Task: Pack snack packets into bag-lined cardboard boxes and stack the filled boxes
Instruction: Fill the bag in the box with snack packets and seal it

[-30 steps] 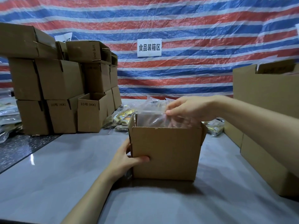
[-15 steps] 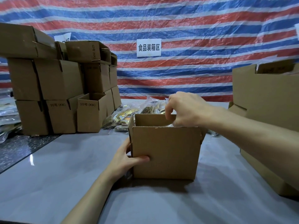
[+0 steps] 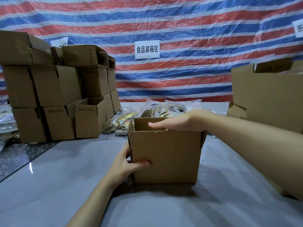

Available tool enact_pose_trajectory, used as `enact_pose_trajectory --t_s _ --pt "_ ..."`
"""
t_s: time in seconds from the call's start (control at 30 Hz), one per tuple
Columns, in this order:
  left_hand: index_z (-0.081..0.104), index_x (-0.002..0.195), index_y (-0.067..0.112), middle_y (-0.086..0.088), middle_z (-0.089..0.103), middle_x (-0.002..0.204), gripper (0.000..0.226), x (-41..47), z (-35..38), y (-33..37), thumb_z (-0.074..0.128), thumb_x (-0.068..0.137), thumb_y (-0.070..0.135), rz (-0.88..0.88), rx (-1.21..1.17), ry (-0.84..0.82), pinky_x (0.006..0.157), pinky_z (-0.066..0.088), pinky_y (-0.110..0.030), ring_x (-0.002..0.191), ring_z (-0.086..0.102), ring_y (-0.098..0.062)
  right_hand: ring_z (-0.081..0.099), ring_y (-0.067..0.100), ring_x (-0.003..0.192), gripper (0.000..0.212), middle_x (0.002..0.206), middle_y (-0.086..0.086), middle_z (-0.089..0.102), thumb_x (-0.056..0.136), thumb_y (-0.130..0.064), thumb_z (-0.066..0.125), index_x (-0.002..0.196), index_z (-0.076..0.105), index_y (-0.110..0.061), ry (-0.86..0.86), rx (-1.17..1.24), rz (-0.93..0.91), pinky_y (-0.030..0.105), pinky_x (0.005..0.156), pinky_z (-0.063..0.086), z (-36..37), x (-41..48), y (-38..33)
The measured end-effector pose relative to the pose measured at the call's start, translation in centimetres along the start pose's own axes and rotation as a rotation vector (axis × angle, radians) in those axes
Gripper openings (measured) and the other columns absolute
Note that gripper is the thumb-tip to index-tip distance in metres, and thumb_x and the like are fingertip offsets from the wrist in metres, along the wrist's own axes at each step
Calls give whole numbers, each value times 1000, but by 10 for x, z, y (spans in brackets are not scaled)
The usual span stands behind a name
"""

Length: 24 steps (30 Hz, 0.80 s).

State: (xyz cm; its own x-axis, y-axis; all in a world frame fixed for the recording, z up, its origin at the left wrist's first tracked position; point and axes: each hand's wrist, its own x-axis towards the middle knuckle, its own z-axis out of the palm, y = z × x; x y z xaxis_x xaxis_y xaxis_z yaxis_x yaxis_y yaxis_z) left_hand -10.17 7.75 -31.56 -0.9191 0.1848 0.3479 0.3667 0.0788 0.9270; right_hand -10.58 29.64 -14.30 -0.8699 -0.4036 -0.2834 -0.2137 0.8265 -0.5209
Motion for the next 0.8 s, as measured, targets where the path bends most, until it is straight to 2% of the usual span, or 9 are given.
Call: enact_pose_trajectory --t_s 0.1,0.17,0.23,0.37,0.5,0.6,0.67,0.73,0.8 --pt "60 130 17 0 74 116 88 0 1 0 89 50 41 5 -6 -3 85 56 -29 108 70 -16 42 26 143 69 153 6 48 97 -65 44 149 48 -20 85 -27 -29 40 121 30 -1 -3 2" --pt "59 130 18 3 74 116 89 0 1 0 88 50 42 8 -13 -10 83 56 -27 107 70 -14 57 21 128 74 134 2 64 97 -74 26 137 60 -22 37 -108 33 42 118 36 0 -9 -1" --pt "59 131 19 5 74 117 89 0 1 1 87 50 43 7 -24 -14 85 56 -28 108 70 -13 66 16 109 78 111 -3 71 96 -74 19 117 71 -21 143 -183 -12 41 110 45 1 -13 0" --pt "62 127 20 3 75 117 81 0 1 3 86 53 42 -8 -40 -18 89 56 -30 109 70 -14 67 19 75 58 81 4 70 94 -69 46 83 74 -19 559 -368 -246 30 71 56 4 -31 30" --pt "66 117 23 9 77 108 67 -4 3 10 83 56 44 -25 -3 -15 79 55 -19 100 72 -7 51 7 105 57 114 -10 56 79 -83 48 90 71 -31 648 -241 -214 33 88 44 12 -54 62" --pt "70 111 23 10 78 103 62 -6 6 13 81 55 49 -56 62 4 81 55 -20 99 71 -7 53 -9 89 72 104 -18 60 62 -93 46 98 68 -34 576 4 -199 21 77 38 21 -70 81" --pt "72 109 20 5 79 104 52 -5 6 10 85 65 43 -85 80 19 87 57 -27 103 72 -16 52 -11 71 66 91 -24 62 57 -86 62 99 64 -34 560 143 -208 11 66 36 30 -78 93" --pt "74 108 18 2 79 104 29 -3 7 8 84 82 26 -108 71 22 83 58 -24 105 73 -22 52 -9 82 63 96 -24 60 58 -66 85 104 57 -33 542 181 -199 8 71 37 40 -84 105" --pt "74 107 20 3 79 102 19 -4 13 9 73 88 25 -136 73 12 79 57 -21 102 74 -19 51 4 95 68 105 -13 57 60 -50 92 108 48 -33 529 170 -195 18 81 41 51 -88 114"
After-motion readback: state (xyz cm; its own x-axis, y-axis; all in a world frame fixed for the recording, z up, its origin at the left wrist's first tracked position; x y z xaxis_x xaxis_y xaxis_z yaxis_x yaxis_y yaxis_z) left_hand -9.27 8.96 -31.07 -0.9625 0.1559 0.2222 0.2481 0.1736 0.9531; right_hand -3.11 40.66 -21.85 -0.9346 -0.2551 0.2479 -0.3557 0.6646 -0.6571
